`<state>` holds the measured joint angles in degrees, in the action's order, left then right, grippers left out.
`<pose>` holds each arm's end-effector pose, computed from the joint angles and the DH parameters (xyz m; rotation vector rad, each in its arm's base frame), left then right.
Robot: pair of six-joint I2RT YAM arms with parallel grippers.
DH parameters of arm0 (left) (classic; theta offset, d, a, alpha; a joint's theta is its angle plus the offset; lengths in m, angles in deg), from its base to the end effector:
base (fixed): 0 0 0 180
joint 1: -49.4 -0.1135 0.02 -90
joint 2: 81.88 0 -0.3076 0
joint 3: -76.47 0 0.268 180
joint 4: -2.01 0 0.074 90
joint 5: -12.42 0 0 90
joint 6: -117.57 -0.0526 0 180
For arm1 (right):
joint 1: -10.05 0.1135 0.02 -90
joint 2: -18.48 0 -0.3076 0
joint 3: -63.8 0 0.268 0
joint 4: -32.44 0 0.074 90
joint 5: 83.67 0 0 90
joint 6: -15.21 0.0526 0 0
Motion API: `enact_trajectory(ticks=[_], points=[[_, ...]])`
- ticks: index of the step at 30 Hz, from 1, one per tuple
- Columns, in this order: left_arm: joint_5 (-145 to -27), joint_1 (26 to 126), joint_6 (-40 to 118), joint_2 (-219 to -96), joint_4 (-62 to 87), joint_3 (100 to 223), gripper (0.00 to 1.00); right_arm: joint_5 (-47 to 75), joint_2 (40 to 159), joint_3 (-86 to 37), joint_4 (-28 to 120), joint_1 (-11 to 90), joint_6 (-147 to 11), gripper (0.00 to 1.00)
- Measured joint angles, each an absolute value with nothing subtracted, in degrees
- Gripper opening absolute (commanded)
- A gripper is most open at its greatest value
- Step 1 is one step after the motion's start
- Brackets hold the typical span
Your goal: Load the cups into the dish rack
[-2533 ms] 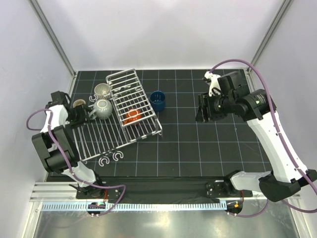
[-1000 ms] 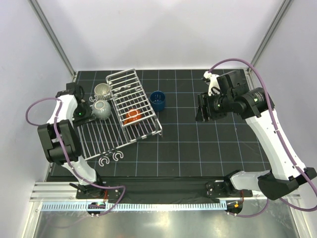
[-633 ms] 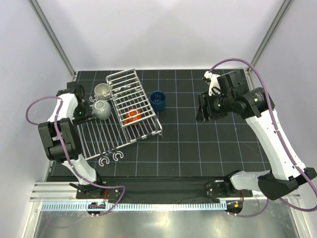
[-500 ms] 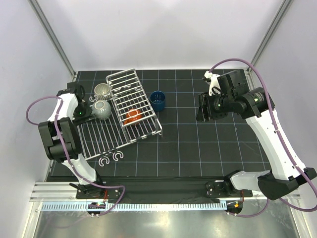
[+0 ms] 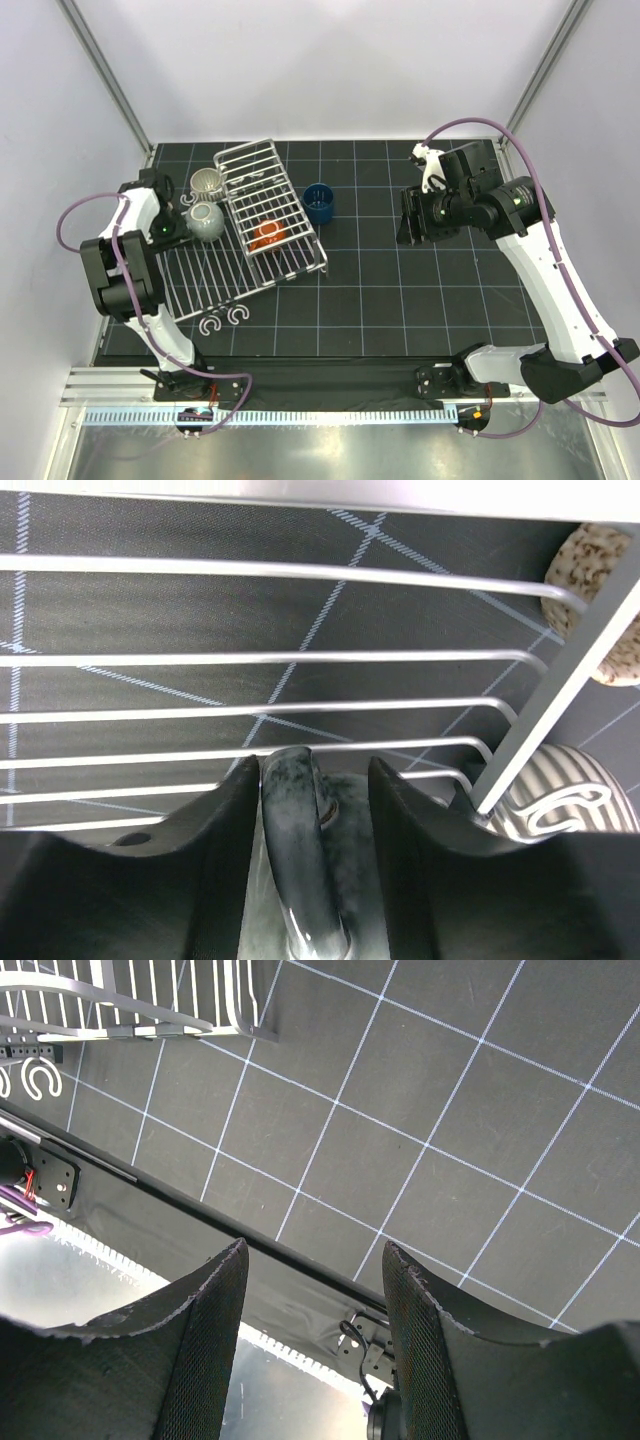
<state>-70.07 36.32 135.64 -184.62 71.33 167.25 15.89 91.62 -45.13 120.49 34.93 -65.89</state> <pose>0.3580 0.0902 0.2333 -2.5699 1.4326 -0.0349 0.2006 0.1027 0.4651 -0.4218 2.4868 0.4521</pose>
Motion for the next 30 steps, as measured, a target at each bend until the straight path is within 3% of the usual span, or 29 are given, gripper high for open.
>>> enact_trajectory(ticks=[4, 7, 13, 30], points=[[-70.1, 36.3, 135.6, -185.2, 71.1, 167.3, 0.32, 15.9, 91.6, -45.1, 120.5, 34.8, -65.9, 0.58], [-70.2, 36.3, 135.4, -185.9, 71.1, 168.1, 0.18, 15.9, 91.6, -45.1, 120.5, 34.7, -65.9, 0.58], [-71.6, 36.4, 133.5, -186.9, 71.0, 169.2, 0.00, 15.9, 91.6, -45.1, 120.5, 34.6, -65.9, 0.58], [-74.8, 40.5, 126.4, -190.7, 75.8, 177.2, 0.00, 16.0, 91.6, -45.1, 120.5, 34.3, -65.9, 0.58]])
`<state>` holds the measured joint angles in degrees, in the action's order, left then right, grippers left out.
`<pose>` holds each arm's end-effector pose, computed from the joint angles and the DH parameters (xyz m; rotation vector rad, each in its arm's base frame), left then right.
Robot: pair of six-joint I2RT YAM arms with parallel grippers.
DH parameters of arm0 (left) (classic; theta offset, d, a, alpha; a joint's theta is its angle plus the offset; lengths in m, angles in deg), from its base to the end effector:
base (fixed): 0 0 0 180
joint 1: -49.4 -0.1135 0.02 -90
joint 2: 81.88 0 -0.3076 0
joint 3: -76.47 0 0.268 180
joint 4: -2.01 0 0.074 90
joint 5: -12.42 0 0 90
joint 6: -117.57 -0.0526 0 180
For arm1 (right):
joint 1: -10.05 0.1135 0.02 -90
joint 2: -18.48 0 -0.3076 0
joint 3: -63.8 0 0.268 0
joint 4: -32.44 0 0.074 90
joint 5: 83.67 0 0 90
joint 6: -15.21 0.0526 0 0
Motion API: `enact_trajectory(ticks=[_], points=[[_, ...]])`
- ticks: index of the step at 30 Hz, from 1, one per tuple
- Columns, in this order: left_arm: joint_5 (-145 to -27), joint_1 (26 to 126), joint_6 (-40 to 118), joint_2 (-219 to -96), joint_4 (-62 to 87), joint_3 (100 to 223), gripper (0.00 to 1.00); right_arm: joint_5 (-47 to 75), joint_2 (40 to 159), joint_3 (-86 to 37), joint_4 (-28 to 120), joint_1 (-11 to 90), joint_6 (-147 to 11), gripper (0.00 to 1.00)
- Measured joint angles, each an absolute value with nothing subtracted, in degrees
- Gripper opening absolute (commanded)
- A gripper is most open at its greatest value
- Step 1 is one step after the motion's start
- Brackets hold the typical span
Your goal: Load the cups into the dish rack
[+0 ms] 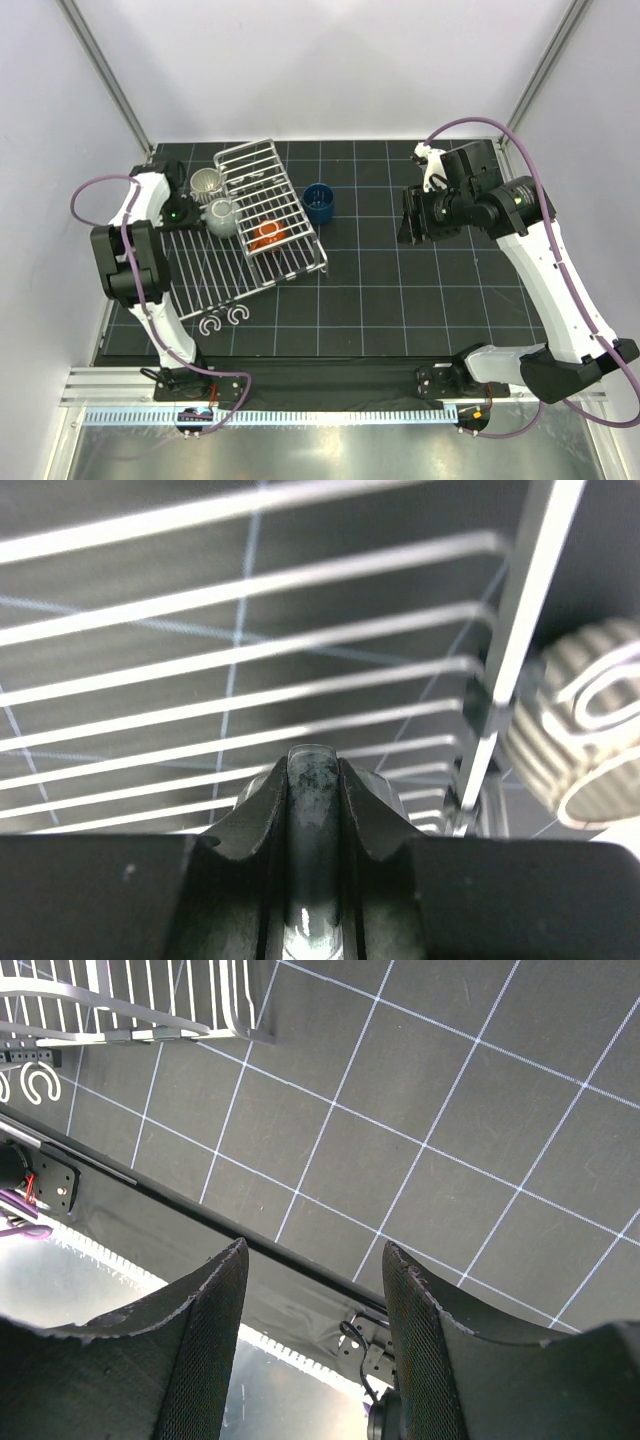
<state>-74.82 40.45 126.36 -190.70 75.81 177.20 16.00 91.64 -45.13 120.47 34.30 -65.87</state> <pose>0.3971 0.0651 0.2417 -2.4308 1.7681 -0.0992 0.2019 0.1006 0.4650 -0.4084 2.4881 0.4502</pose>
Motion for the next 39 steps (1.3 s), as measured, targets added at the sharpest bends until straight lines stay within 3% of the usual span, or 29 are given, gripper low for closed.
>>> enact_trajectory(ticks=[29, 31, 32, 35, 39], points=[[-79.2, 51.8, 129.5, -201.2, 76.4, 188.5, 0.00, 15.4, 91.6, -45.1, 120.7, 34.3, -65.9, 0.58], [-79.2, 51.8, 129.8, -201.2, 76.0, 188.1, 0.07, 15.4, 91.6, -45.1, 120.7, 34.3, -65.9, 0.58], [-79.2, 51.8, 130.0, -201.1, 75.7, 187.7, 0.21, 15.4, 91.6, -45.0, 120.8, 34.3, -65.9, 0.58], [-79.2, 51.7, 130.8, -200.6, 74.8, 186.1, 0.43, 15.4, 91.6, -45.0, 120.8, 34.3, -65.9, 0.58], [-79.3, 51.8, 132.0, -198.5, 72.8, 183.1, 0.52, 15.4, 91.4, -44.9, 120.8, 34.3, -65.9, 0.58]])
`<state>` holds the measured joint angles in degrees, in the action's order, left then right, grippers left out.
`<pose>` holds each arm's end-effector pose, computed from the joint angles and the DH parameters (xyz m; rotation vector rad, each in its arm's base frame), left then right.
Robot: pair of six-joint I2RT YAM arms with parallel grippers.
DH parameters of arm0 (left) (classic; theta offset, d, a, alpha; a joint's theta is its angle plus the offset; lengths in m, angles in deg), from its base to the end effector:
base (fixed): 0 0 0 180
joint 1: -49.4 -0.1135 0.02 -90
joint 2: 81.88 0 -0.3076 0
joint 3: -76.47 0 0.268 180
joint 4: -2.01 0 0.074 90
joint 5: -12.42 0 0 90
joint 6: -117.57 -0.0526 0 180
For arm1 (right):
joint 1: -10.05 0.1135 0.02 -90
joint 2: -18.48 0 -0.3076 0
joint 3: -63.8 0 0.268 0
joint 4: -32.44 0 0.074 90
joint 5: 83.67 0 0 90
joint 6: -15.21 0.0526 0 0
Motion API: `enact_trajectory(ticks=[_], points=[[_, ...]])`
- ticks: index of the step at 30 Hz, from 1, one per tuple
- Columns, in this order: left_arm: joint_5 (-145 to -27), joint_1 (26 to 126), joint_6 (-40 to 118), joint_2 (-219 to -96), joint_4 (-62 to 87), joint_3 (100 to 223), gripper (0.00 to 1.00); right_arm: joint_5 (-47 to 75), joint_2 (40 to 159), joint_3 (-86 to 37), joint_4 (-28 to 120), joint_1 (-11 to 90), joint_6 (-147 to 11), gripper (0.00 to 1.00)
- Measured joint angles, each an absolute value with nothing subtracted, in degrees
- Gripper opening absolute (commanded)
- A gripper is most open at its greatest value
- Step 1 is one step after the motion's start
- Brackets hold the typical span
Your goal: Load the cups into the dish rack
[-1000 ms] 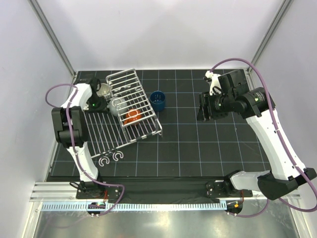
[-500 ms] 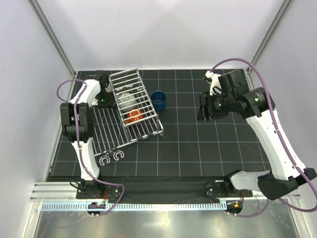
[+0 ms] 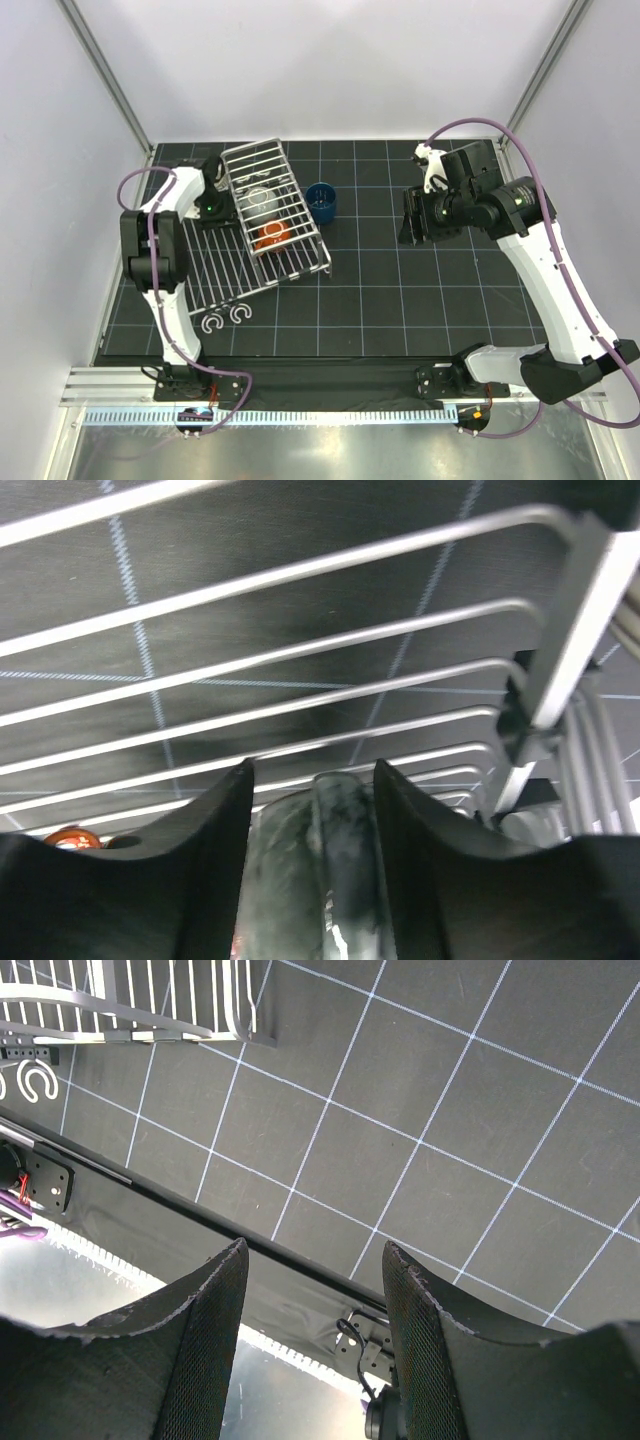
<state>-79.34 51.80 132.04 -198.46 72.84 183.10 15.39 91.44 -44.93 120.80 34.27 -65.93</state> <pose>0.4414 -0.0201 0.2173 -2.3785 1.9285 -0.2263 0.2007 0.0994 0.4642 -0.4046 2.4934 0.4352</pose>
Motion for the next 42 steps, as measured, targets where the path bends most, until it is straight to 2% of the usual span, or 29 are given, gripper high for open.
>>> enact_trajectory(ticks=[6, 10, 20, 25, 30, 40, 42], points=[[-79.4, 51.4, 131.8, -195.8, 72.4, 180.2, 0.59, 15.4, 91.1, -44.9, 120.8, 34.3, -66.0, 0.58], [-79.4, 50.5, 131.6, -193.4, 71.9, 178.6, 0.67, 15.5, 91.1, -44.9, 120.8, 34.3, -66.0, 0.58], [-80.7, 44.1, 128.4, -181.0, 71.5, 169.6, 0.73, 16.9, 91.1, -44.9, 120.8, 34.3, -65.9, 0.58], [-81.9, 42.0, 120.9, -173.1, 72.7, 169.0, 0.78, 17.7, 91.6, -44.9, 120.8, 34.3, -65.5, 0.58], [-88.6, 42.1, 110.2, -167.9, 73.1, 170.1, 0.80, 18.1, 94.5, -45.1, 120.1, 34.3, -64.1, 0.58], [-96.3, 42.1, 94.5, -139.6, 71.9, 163.7, 0.81, 19.5, 104.7, -48.8, 112.2, 34.2, -56.1, 0.59], [-97.9, 42.1, 91.2, -135.5, 71.9, 163.7, 0.80, 19.4, 106.2, -48.9, 109.2, 34.2, -54.0, 0.62]])
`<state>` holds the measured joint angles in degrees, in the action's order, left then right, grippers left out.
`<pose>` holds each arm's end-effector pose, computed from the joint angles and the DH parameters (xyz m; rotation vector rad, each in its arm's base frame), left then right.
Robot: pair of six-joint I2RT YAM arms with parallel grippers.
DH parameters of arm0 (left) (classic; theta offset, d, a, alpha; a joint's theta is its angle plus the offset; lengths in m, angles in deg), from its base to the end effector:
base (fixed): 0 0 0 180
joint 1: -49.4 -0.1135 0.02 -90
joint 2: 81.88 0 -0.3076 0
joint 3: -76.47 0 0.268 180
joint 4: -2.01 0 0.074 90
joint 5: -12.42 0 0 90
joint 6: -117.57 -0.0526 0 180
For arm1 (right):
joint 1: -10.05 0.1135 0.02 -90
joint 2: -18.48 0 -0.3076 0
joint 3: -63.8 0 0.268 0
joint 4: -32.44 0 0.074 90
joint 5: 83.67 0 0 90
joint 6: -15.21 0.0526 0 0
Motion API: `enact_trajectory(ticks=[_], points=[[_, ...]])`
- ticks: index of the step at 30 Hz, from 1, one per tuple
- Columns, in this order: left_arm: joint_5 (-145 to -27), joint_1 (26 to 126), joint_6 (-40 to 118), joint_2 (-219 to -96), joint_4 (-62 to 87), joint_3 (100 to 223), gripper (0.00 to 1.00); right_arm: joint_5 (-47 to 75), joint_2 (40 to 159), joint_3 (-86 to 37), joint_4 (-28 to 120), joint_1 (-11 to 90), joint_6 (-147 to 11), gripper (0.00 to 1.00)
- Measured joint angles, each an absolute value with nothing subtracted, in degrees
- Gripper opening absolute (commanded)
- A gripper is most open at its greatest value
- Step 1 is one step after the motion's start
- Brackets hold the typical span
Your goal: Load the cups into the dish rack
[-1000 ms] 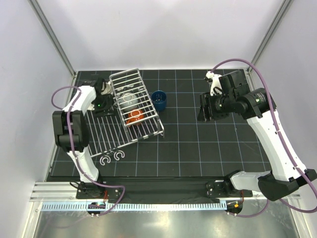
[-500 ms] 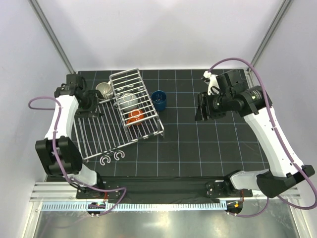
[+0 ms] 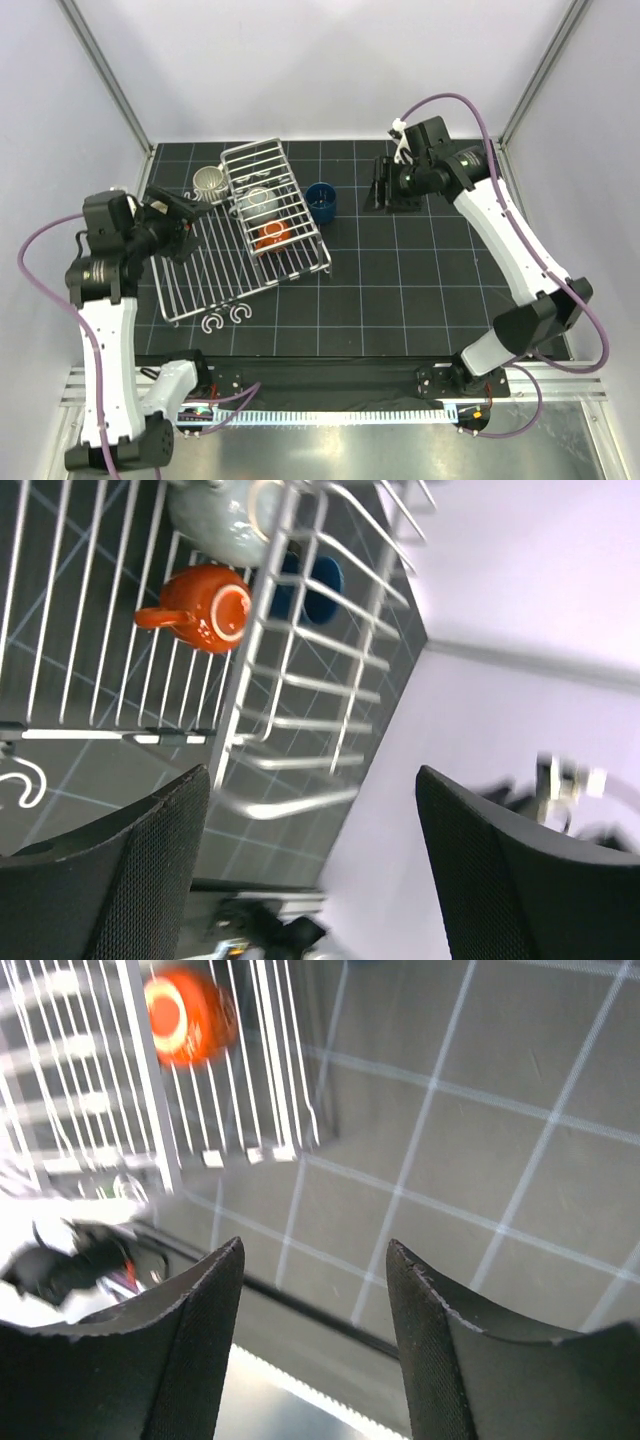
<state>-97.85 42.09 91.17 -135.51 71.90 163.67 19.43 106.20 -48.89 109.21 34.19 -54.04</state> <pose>0.1613 0.0023 0.4363 -1.1703 2.0038 -0.9159 0.2946 0.1451 0.4356 -0.1763 2.5397 0.6063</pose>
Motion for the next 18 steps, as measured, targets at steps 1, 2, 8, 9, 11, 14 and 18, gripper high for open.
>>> enact_trajectory(ticks=[1, 2, 8, 9, 11, 14, 18], points=[[-98.8, 42.1, 89.6, -134.1, 72.0, 163.7, 0.80, 19.3, 107.1, -48.9, 107.5, 34.2, -52.9, 0.63], [-99.7, 42.1, 88.2, -132.9, 72.0, 163.7, 0.80, 19.3, 108.2, -48.9, 105.3, 34.2, -51.5, 0.66], [-105.1, 42.2, 77.7, -133.8, 74.1, 170.7, 0.81, 18.7, 116.9, -48.9, 93.6, 34.2, -44.2, 0.75], [-105.9, 42.3, 76.4, -134.4, 74.2, 172.3, 0.81, 18.3, 118.5, -48.9, 91.8, 34.2, -43.2, 0.75], [-107.5, 43.4, 73.4, -135.6, 74.1, 175.7, 0.81, 17.3, 121.8, -49.7, 90.0, 34.3, -41.7, 0.75], [-110.0, 46.3, 70.1, -135.8, 73.9, 177.4, 0.82, 14.7, 127.3, -52.6, 88.1, 34.7, -39.9, 0.75], [-111.3, 49.6, 66.8, -135.5, 74.5, 178.3, 0.84, 11.7, 134.3, -58.0, 87.2, 35.8, -37.7, 0.75]])
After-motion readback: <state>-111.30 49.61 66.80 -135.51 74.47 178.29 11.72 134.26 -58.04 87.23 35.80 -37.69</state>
